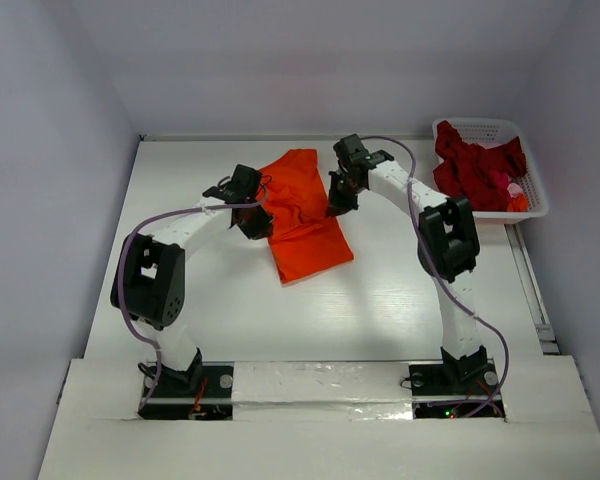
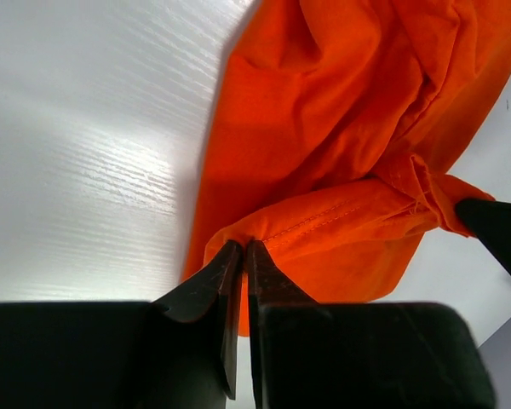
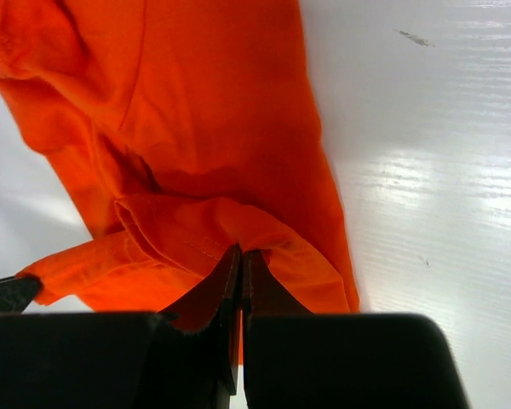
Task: Fold and stack the t-shirts
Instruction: Fold the tshirt
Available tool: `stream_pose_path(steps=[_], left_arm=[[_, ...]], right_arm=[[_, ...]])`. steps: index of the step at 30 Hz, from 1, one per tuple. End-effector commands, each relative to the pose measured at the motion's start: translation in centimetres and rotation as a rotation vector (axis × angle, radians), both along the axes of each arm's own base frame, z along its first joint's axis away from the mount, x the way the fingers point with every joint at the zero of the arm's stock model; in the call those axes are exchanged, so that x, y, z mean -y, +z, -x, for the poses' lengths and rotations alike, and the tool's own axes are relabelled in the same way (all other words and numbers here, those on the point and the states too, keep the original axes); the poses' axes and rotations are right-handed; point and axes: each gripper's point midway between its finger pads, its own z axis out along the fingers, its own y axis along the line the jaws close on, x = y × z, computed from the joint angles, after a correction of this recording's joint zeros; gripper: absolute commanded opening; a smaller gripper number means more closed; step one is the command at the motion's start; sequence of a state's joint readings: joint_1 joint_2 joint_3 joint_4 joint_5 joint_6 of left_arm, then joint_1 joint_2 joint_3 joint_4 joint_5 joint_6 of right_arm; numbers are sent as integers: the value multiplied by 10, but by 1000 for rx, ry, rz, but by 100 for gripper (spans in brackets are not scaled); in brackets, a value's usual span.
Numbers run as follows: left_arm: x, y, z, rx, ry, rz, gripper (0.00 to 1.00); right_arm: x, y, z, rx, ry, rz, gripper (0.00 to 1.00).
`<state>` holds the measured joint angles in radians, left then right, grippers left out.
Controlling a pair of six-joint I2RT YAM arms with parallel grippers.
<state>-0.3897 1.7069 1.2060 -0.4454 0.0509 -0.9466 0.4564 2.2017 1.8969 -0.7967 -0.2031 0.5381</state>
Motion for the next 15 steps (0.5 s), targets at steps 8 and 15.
stream_pose_path(steps=[8,15], left_arm=[[-9,5,-19,48,6,9,30],[-28,7,-32,72,44,4,72]], right_arm=[[-4,9,-19,55,16,-12,7],[7,28,-35,122,7,38,53]])
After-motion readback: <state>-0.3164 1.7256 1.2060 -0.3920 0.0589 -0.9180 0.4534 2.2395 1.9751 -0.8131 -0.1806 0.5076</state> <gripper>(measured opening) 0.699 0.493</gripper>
